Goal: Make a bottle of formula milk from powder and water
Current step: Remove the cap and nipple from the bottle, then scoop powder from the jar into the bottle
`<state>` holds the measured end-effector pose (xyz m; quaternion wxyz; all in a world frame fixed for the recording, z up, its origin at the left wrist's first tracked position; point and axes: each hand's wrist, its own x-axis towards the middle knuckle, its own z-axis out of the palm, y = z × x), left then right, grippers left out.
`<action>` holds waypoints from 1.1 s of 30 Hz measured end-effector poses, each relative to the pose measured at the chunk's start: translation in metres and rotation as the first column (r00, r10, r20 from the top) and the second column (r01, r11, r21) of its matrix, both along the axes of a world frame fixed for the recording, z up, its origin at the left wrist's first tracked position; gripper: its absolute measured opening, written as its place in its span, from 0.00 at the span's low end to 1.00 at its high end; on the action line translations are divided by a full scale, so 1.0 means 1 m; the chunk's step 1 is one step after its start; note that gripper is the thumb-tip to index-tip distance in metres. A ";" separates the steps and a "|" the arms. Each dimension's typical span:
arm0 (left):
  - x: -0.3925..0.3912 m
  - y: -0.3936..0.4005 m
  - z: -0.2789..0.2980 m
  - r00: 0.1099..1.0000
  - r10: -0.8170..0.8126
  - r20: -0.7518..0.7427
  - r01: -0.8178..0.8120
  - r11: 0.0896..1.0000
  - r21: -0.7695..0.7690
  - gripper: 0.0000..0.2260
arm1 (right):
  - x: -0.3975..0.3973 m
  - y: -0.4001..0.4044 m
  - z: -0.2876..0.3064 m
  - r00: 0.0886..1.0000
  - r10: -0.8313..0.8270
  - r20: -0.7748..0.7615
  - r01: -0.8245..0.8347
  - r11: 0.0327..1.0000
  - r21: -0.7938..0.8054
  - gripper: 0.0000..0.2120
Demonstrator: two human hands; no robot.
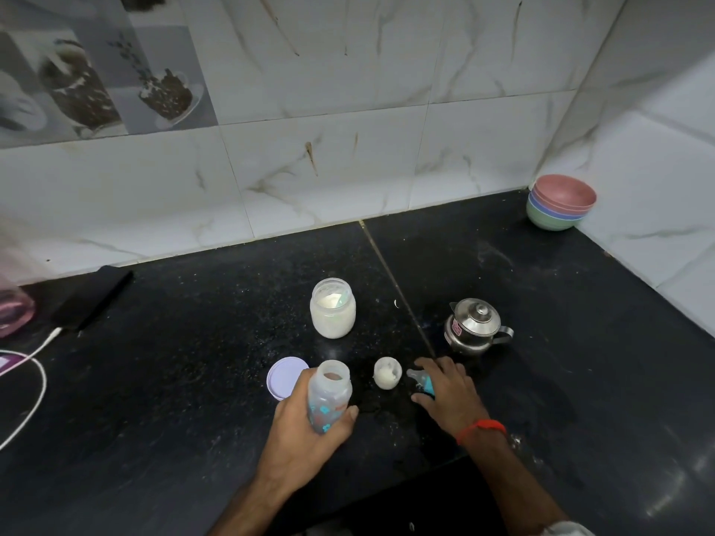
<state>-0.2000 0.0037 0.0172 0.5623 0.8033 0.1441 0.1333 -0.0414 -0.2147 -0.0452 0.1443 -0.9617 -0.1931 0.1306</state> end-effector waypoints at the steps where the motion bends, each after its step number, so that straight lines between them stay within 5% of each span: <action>1: -0.002 0.002 -0.001 1.000 0.016 -0.006 -0.016 1.000 0.000 0.17 | 0.000 0.001 -0.001 1.000 0.004 0.002 -0.004 1.000 0.001 0.30; 6: -0.008 0.006 -0.005 0.999 0.039 -0.022 -0.039 0.999 0.006 0.20 | -0.002 0.000 -0.002 1.000 0.006 0.026 -0.005 0.999 -0.045 0.32; 12: -0.009 0.007 -0.007 0.999 0.025 -0.027 -0.024 0.999 0.032 0.20 | -0.004 0.008 0.001 0.998 -0.010 0.062 0.006 0.998 0.060 0.45; 18: -0.008 0.007 -0.004 1.000 0.014 -0.022 -0.013 0.998 0.061 0.19 | -0.003 0.033 -0.006 0.989 0.083 0.119 -0.087 0.996 0.027 0.33; 23: -0.007 0.010 -0.006 1.000 0.017 -0.023 -0.015 0.996 0.092 0.21 | -0.005 0.035 0.004 0.947 0.036 0.320 -0.129 0.953 0.275 0.28; 27: 0.000 0.010 -0.008 0.999 0.001 -0.048 0.005 0.991 0.132 0.20 | -0.007 0.036 0.039 0.976 -0.033 0.216 -0.093 0.832 0.546 0.29; 33: 0.011 0.002 -0.006 0.995 -0.036 -0.092 0.052 0.983 0.176 0.24 | -0.026 0.036 0.082 0.915 0.041 0.401 -0.291 0.756 0.586 0.28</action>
